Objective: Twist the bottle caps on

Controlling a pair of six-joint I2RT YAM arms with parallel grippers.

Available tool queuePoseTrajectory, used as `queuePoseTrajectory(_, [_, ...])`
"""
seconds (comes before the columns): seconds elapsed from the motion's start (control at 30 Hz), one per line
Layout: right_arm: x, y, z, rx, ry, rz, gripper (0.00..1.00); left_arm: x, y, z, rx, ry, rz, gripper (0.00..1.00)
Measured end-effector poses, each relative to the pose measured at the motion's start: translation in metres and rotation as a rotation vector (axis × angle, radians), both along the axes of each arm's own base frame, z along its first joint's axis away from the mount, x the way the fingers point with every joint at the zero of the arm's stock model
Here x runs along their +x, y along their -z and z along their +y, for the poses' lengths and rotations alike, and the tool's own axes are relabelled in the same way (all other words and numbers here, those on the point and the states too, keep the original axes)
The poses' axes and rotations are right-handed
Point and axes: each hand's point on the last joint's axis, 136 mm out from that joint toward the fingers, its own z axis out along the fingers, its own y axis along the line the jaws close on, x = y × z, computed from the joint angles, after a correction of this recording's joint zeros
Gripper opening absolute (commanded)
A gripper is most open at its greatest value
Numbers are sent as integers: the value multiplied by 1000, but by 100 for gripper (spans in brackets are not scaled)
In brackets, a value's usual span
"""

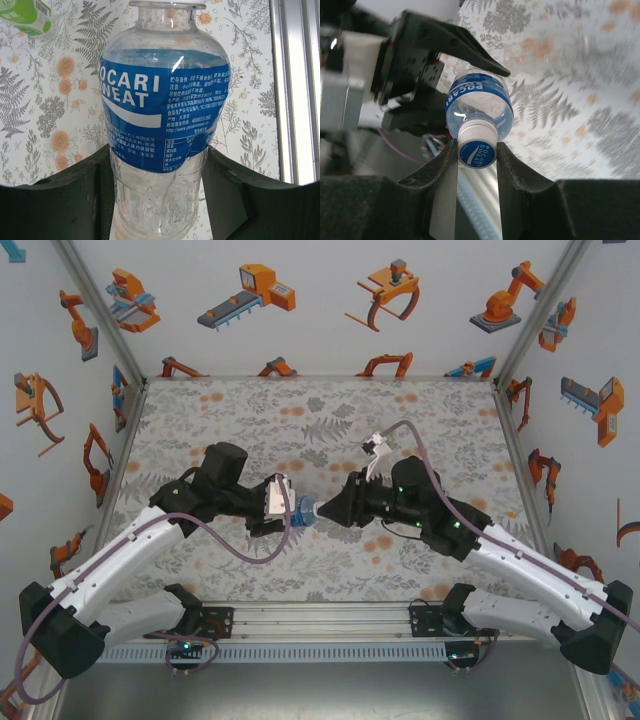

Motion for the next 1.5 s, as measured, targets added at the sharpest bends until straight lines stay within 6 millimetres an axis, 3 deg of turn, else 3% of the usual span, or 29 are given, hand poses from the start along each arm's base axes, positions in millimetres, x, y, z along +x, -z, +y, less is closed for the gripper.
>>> queuePoseTrajectory(0.13, [6,16,-8,88,170,286,0,1,1,1,8,-7,-1,0])
queuePoseTrajectory(0.27, [9,26,-9,120,246,419,0,3,5,3,25,-21,1,0])
queuePoseTrajectory(0.47, [11,31,-8,126,276,468,27,4,7,5,40,-32,3,0])
queuePoseTrajectory(0.63, [15,21,-13,84,277,382,41,5,2,1,15,-22,-13,0])
queuePoseTrajectory(0.8, [30,18,-33,-14,342,264,42,-3,-2,-3,-12,18,0,0])
queuePoseTrajectory(1.1, [47,39,-66,-163,411,216,40,-4,-4,-4,-23,24,-3,0])
queuePoseTrajectory(1.27, [44,33,-63,-234,317,101,39,-4,-5,-4,-23,24,-4,0])
queuePoseTrajectory(1.5, [24,-13,-35,-242,-8,-238,40,-4,-5,-4,-23,25,-4,0])
